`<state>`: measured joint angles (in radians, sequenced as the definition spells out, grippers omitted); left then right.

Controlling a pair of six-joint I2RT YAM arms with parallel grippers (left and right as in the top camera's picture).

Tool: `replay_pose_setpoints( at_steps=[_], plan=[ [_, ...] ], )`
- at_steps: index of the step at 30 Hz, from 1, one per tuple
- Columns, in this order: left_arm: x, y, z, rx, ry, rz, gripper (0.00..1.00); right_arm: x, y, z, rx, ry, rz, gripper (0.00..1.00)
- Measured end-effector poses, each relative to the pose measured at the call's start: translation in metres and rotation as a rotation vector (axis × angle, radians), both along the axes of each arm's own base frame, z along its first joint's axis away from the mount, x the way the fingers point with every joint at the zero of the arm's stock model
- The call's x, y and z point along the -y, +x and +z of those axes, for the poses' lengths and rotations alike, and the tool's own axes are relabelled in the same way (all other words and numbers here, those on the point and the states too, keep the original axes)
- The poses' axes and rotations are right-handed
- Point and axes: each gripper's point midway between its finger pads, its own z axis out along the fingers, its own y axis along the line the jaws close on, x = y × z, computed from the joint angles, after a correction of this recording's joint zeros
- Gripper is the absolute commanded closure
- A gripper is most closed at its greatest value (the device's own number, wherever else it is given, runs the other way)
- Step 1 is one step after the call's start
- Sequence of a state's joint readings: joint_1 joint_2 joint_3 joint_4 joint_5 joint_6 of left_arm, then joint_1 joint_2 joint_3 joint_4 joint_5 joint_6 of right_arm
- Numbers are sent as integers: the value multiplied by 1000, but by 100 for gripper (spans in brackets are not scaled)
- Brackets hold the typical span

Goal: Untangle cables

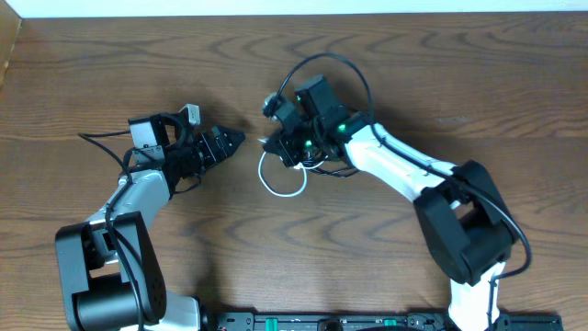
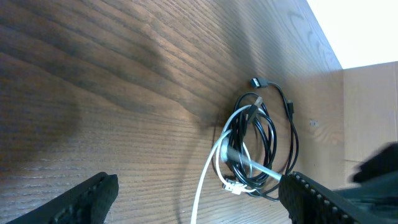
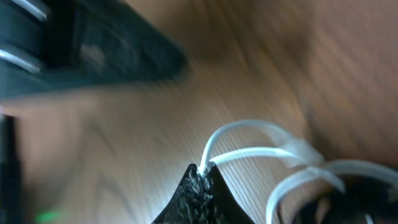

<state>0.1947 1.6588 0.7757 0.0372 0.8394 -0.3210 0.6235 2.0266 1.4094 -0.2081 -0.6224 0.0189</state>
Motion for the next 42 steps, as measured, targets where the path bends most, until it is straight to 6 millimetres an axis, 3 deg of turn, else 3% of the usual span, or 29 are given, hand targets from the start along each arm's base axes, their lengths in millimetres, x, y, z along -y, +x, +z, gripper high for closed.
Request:
replay_pose_setpoints(
  at_steps=[3, 5, 9, 11, 13, 16, 20, 24, 30, 34, 38, 42],
  plan=[
    [0, 1, 1, 9, -2, -3, 10, 1, 11, 42, 75, 97, 0, 99],
    [2, 3, 5, 27, -13, -13, 9, 5, 15, 81, 151, 157, -2, 99],
    [5, 2, 7, 34, -27, -26, 9, 14, 7, 150, 297, 222, -10, 99],
    [5, 2, 8, 35, -30, -28, 9, 15, 0, 172, 347, 236, -11, 99],
    [5, 2, 7, 31, -28, -25, 9, 16, -4, 179, 363, 235, -9, 99],
    [0, 0, -1, -16, -8, 14, 9, 17, -6, 164, 323, 186, -26, 99],
    [-14, -5, -17, -113, 45, 110, 9, 15, -4, 127, 245, 107, -45, 99],
    [-24, -3, -22, -134, 73, 161, 9, -1, -11, 90, 160, 58, -36, 99],
    [-42, -3, -26, -151, 90, 221, 9, -38, -46, 28, 32, -14, 33, 99],
    [-53, -5, -28, -168, 94, 254, 8, -62, -71, 1, 1, -35, 92, 99],
    [-58, -6, -29, -172, 96, 267, 9, -78, -90, -10, -4, -36, 137, 91],
    [-58, -6, -29, -172, 98, 268, 9, -90, -93, -2, 33, 3, 158, 55]
  ],
)
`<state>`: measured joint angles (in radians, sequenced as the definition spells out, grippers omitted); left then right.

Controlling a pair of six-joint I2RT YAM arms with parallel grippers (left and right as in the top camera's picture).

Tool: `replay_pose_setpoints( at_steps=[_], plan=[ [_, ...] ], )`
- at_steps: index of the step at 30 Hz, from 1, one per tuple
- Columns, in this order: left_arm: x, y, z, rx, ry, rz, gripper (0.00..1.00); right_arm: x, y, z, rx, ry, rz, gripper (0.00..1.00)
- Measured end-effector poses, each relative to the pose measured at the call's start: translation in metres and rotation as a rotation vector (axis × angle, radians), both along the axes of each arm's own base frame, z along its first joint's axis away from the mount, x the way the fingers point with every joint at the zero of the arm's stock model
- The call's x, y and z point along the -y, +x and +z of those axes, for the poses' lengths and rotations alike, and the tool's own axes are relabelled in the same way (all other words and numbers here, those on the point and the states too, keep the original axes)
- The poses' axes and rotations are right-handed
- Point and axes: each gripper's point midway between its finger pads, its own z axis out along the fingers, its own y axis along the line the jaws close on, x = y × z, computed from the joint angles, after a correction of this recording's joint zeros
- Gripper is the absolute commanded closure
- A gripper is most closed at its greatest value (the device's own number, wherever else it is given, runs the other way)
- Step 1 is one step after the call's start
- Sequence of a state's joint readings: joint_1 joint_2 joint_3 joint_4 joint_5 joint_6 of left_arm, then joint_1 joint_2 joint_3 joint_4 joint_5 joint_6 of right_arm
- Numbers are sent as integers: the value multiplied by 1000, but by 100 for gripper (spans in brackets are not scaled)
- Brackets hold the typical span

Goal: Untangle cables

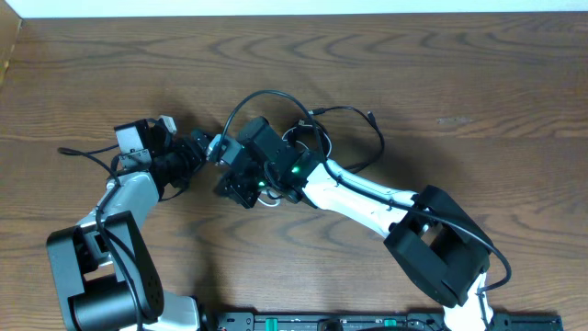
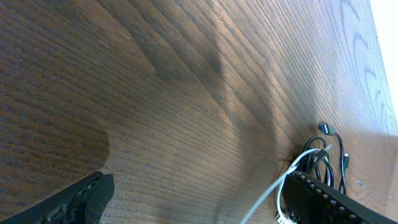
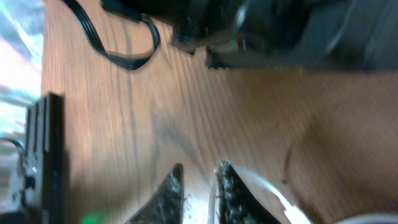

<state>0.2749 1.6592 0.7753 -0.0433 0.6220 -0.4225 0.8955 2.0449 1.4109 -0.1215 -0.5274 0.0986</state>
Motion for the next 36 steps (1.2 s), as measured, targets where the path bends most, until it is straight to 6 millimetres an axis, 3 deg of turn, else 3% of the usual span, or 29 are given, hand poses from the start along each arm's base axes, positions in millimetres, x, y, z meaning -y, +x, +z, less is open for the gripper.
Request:
replay_pose_setpoints(
  at_steps=[2, 9, 12, 15, 17, 18, 19, 22, 25, 29, 32, 36],
  plan=[
    [0, 0, 0, 0, 0, 0, 8, -2, 3, 3, 8, 16, -8, 43],
    [0, 0, 0, 0, 0, 0, 8, 5, 19, 6, 21, 27, -36, 36],
    [0, 0, 0, -1, -2, 3, 9, 18, 35, 14, 29, 28, -74, 34],
    [0, 0, 0, -5, -8, 8, 12, 43, 61, 36, 57, 27, -156, 34],
    [1, 0, 1, -7, -18, 14, 27, 70, 82, 52, 78, 9, -238, 37],
    [2, 1, 1, -3, -23, 11, 42, 83, 91, 59, 81, -1, -278, 39],
    [3, 1, 3, 2, -31, 8, 91, 98, 99, 63, 77, -17, -320, 41],
    [6, 4, 7, 23, -45, -8, 93, 141, 119, 60, 23, -80, -439, 50],
    [16, 7, 12, 55, -64, -47, 93, 185, 124, 35, -81, -193, -536, 51],
    [46, 3, 16, 60, -97, -146, 93, 235, 129, 17, -164, -294, -631, 65],
    [72, -9, 17, -32, -119, -212, 93, 266, 130, 8, -195, -358, -677, 66],
    [100, -15, 26, -142, -26, -276, 85, 305, 141, 3, -209, -398, -757, 65]
  ],
)
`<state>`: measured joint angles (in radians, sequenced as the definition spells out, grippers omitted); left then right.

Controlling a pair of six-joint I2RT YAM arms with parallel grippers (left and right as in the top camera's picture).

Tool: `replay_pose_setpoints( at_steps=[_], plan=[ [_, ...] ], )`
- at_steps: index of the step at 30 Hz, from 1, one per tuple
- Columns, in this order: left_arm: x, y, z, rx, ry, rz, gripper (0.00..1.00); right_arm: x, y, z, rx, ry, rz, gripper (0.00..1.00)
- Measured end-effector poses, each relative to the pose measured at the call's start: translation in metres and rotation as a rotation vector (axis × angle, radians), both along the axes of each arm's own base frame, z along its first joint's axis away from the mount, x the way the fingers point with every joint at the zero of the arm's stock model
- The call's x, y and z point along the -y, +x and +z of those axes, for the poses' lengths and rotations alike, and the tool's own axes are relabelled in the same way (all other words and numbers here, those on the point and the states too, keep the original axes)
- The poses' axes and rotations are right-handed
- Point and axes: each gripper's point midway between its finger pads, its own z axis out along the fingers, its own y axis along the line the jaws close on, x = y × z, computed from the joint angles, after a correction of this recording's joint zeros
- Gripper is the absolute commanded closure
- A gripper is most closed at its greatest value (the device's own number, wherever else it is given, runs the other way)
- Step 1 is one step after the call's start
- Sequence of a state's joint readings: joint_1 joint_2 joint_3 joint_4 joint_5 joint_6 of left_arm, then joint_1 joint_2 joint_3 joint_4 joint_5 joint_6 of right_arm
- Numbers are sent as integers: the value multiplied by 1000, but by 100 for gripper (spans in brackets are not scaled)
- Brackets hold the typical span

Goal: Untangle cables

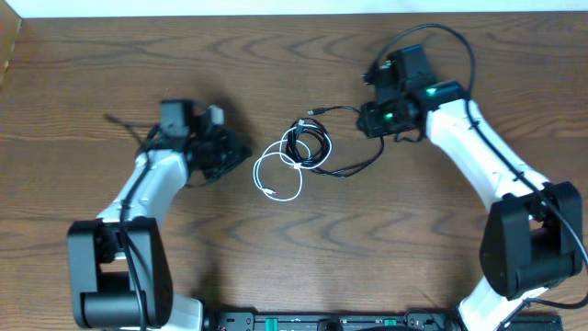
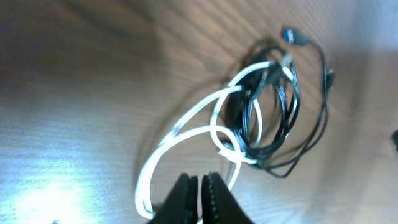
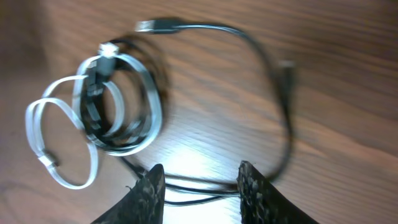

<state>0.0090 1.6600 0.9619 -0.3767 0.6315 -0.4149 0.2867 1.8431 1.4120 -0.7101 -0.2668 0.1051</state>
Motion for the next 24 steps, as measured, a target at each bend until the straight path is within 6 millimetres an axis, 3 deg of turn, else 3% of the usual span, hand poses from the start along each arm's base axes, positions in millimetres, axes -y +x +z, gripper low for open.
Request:
replay_pose_setpoints(
  at_steps=[4, 8, 13, 20, 24],
  plan=[
    [31, 10, 18, 50, 148, -84, 71, 29, 3, -4, -26, -25, -64, 62],
    [56, 9, 19, 85, 247, -116, 67, 41, -3, -9, -66, -52, -94, 61],
    [77, 2, 4, 52, 297, -105, 64, 62, -14, -20, -119, -155, -178, 60],
    [118, 10, -20, 82, 281, -113, 64, 79, -11, -22, -105, -231, -256, 58],
    [121, 8, -38, 48, 305, -98, 64, 81, -10, -22, -104, -242, -267, 57]
  ],
)
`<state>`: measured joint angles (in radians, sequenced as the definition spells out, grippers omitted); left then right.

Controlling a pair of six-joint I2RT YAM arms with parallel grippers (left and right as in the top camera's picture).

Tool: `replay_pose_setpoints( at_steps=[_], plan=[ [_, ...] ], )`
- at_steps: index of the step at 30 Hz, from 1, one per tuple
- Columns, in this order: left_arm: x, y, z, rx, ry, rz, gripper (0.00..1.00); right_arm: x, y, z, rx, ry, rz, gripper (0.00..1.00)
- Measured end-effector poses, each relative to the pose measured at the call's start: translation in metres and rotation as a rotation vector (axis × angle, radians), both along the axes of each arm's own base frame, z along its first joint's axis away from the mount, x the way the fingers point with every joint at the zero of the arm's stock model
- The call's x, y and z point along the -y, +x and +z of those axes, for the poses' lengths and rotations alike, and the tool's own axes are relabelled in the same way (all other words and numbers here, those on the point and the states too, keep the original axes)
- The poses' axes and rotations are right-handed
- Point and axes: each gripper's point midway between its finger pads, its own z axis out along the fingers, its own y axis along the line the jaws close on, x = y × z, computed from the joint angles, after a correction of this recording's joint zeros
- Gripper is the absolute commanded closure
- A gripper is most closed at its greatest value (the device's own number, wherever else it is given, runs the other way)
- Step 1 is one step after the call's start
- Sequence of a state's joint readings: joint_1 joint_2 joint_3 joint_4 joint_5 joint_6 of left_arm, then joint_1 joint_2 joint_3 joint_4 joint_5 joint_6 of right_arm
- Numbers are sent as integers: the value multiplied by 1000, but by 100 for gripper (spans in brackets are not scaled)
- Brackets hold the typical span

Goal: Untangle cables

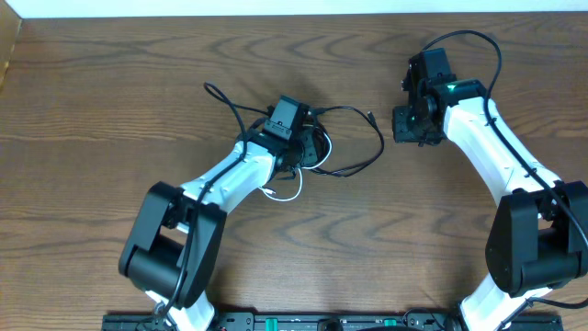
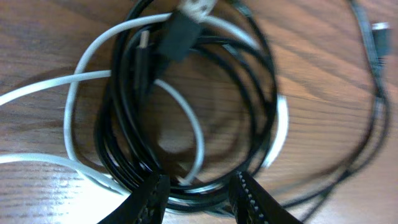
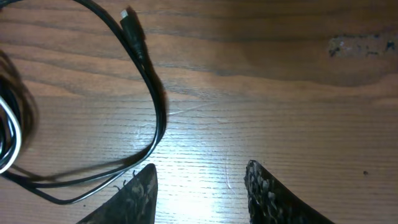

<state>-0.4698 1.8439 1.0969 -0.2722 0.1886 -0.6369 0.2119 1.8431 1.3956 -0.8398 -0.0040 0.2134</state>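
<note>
A black cable coil (image 1: pixel 319 147) lies mid-table with a white cable (image 1: pixel 283 195) looped through it. In the left wrist view the white cable (image 2: pixel 73 93) threads the black coil (image 2: pixel 268 87), and a black plug (image 2: pixel 185 26) rests on top. My left gripper (image 2: pixel 200 198) is open, its fingers straddling the coil's near edge; overhead the left gripper (image 1: pixel 297 154) sits over the coil. The coil's loose tail (image 3: pixel 158 118) ends in a small plug (image 3: pixel 128 16). My right gripper (image 3: pixel 202 194) is open over bare wood, and overhead the right gripper (image 1: pixel 402 127) is right of the tail.
A cardboard box edge (image 1: pixel 7 51) shows at the far left. The left arm's own lead (image 1: pixel 223 99) arcs above the table behind the wrist. A black rail (image 1: pixel 322 323) runs along the front edge.
My left gripper was shut, left of the bundle; now it is open, right over the black coil with strands between its fingers. The right gripper has shifted slightly right, still open.
First my right gripper was shut on the white cable at the bundle, the left open beside it. Then the right arm was far left by the left gripper. Later both arms were apart with the bundle between them, white loop spread leftward. Now the left straddles the coil.
</note>
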Motion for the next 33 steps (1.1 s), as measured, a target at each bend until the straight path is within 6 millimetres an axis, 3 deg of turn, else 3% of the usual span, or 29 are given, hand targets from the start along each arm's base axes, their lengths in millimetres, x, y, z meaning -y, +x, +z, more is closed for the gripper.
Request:
replay_pose_setpoints(
  at_steps=[8, 16, 18, 19, 33],
  plan=[
    [-15, 1, -11, -11, 73, 54, 64, 0, 0, 0, 1, -2, -5, 55],
    [-50, -10, -21, -44, 253, 102, 65, -7, -1, 0, 3, -2, 11, 54],
    [-54, -9, -21, -37, 272, 108, 92, -8, -1, 0, 4, -2, 15, 54],
    [-55, -9, -21, -34, 278, 105, 92, -9, -1, 0, 4, -2, 16, 53],
    [-28, 13, -9, 27, 75, -27, 92, -14, -1, 1, 7, 10, 25, 52]
  ],
)
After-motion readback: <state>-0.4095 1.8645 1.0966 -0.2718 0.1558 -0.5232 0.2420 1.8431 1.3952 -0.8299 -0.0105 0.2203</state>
